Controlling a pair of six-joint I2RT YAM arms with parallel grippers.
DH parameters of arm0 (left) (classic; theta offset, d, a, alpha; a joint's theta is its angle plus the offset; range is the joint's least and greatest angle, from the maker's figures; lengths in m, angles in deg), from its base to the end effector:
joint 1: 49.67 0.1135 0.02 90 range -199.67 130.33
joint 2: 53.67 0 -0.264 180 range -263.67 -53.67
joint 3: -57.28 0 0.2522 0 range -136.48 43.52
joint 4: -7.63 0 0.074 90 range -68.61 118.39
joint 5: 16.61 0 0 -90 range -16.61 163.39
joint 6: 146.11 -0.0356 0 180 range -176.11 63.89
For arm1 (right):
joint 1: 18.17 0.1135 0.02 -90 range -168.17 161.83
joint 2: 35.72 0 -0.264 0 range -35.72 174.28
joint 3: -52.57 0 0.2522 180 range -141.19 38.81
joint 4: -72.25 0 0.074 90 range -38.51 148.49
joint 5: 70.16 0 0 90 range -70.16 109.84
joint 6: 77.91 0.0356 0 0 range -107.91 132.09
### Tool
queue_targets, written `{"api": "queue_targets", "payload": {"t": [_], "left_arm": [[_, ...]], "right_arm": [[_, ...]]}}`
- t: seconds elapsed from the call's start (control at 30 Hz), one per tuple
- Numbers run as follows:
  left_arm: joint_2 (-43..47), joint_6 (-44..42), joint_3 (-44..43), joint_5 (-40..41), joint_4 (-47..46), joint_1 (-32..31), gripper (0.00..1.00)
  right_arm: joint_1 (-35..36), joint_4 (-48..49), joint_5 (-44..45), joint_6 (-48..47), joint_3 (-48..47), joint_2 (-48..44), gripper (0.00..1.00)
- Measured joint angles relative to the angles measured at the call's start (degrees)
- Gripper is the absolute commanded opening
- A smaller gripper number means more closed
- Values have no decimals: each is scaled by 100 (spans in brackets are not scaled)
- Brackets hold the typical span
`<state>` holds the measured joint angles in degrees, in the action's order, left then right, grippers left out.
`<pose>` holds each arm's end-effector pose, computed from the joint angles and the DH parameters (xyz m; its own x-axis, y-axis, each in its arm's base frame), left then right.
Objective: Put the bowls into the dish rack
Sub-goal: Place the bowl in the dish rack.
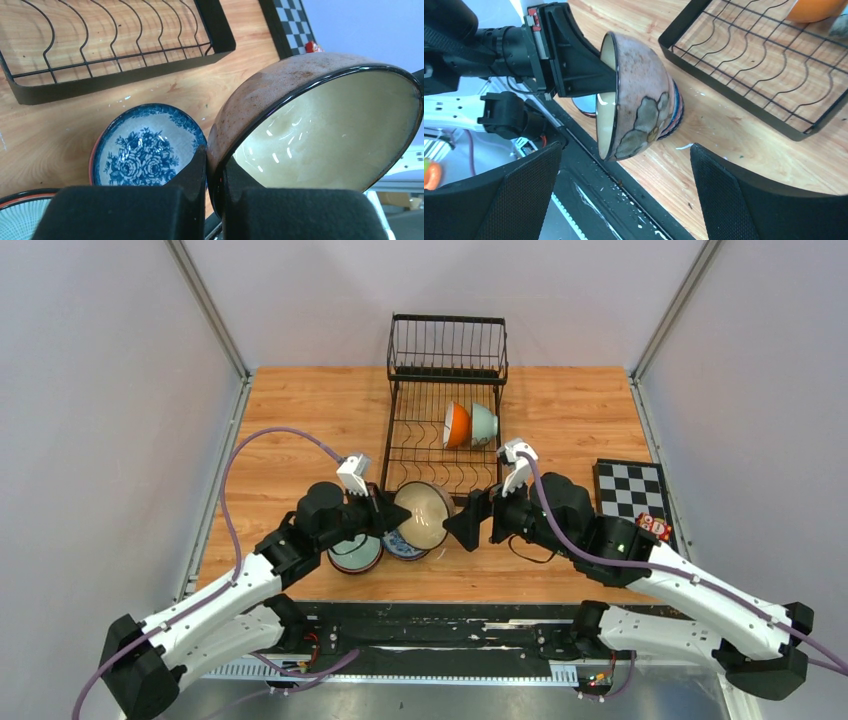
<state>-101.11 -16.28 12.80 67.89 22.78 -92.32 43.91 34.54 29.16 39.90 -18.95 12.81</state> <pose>0.1428 -0.1362 0.2609 -0.6504 -0.2677 -0.7108 0.4229 0.6497 -0.6317 0.0907 0.1589 0.3821 -0.4778 0.0816 -0.8747 -0.6509 0.6359 0.4148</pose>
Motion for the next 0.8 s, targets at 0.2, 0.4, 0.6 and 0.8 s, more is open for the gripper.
{"api": "queue_targets", "payload": {"t": [0.2,0.4,0.6,0.8], "left_arm": [[26,286,304,-739,-748,608,0],[-232,1038,680,-1558,-2031,1198,0],[-428,1646,824,-2087,-2977,1362,0],[-420,1917,824,-2367,-3480,1373,0]], "right_arm": [[-387,459,-940,205,151,76,100],[-494,857,-1416,345,153,269,100],[-527,1091,-1523,431,153,393,100],[-527,1281,-1521,485,146,446,100]]}}
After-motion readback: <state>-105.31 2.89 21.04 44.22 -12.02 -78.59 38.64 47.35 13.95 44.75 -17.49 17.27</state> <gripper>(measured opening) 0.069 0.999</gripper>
